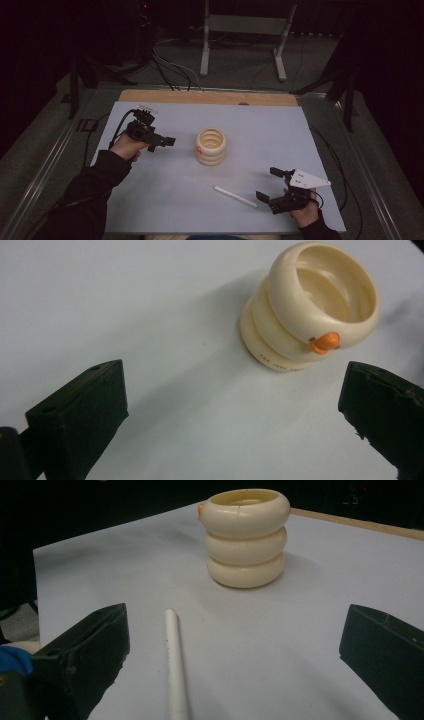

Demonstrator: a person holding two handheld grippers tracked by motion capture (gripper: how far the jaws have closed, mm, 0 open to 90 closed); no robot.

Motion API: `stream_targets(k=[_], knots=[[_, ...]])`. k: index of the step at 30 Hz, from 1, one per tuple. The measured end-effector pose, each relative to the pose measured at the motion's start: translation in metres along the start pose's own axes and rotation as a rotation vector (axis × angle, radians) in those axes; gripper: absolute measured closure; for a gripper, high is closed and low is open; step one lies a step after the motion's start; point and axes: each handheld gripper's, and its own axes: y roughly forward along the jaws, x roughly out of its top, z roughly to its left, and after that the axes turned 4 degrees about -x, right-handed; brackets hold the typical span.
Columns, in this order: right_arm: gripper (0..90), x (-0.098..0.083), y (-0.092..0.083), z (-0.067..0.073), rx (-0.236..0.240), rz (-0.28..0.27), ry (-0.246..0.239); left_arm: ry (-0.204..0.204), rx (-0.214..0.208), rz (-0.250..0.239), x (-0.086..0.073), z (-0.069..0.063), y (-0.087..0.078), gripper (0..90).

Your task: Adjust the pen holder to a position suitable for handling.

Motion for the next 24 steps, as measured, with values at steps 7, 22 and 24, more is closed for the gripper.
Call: stream_targets(k=[7, 22, 24], knots=[[0.0, 0.000, 0.001, 0.000, 0.000, 0.002, 0.000, -0.005, 0.083, -0.094, -0.029, 0.001, -0.008, 0.1], [0.0, -0.001, 0.003, 0.000, 0.006, 0.015, 0.002, 0.002, 0.046, -0.179, -0.091, 0.003, -0.002, 0.1], [0.0, -0.001, 0.003, 0.000, 0.007, 0.015, 0.001, 0.011, 0.051, -0.189, -0.099, 0.004, -0.001, 0.1]])
